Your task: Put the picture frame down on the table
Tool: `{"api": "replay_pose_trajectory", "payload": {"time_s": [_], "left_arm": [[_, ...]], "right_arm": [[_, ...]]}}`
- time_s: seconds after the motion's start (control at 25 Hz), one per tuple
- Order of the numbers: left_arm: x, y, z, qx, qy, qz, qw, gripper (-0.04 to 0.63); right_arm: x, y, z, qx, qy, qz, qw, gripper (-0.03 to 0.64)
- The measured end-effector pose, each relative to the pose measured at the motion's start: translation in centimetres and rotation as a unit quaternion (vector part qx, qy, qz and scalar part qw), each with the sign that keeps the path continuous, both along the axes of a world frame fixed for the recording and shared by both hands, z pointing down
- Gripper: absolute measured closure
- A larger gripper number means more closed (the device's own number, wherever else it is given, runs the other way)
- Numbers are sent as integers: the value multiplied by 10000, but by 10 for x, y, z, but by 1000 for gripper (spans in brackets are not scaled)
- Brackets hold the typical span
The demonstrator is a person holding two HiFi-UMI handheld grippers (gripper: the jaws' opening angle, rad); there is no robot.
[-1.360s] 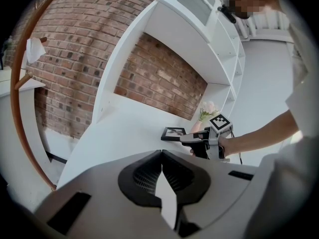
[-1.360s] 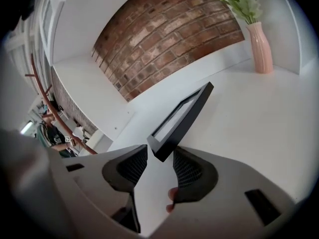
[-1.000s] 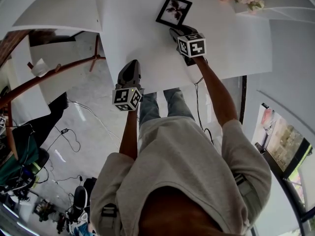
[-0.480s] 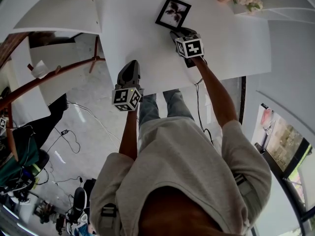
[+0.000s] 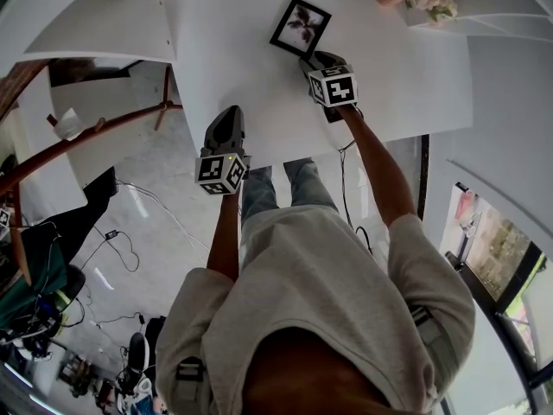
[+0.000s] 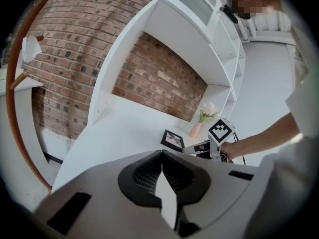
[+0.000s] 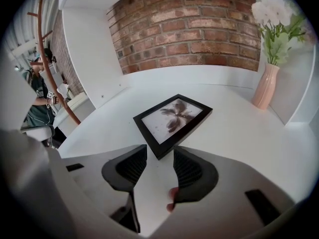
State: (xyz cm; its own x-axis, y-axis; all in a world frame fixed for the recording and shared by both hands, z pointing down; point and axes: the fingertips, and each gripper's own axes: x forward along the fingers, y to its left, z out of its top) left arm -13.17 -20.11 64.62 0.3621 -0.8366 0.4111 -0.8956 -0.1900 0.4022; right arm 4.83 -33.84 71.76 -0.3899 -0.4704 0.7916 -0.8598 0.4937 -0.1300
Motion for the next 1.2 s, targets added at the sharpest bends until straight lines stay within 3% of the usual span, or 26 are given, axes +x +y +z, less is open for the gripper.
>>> {"api": "replay_pose_trajectory", "payload": {"time_s": [0.2,0.64,1.2], "left_arm": [[5,-3,-3,28,-20,36,10000,578],[11,-8,-12,108,-93,93,9999,578],[13,-18,-39,358,-330,177,9987,578]], "right_arm": [[4,-3,-9,205,-78,91,9997,453],[15,-12,-35,828,-105,312,9960,578],[19,-17,-97,1615,-433,384,9852,592]]}}
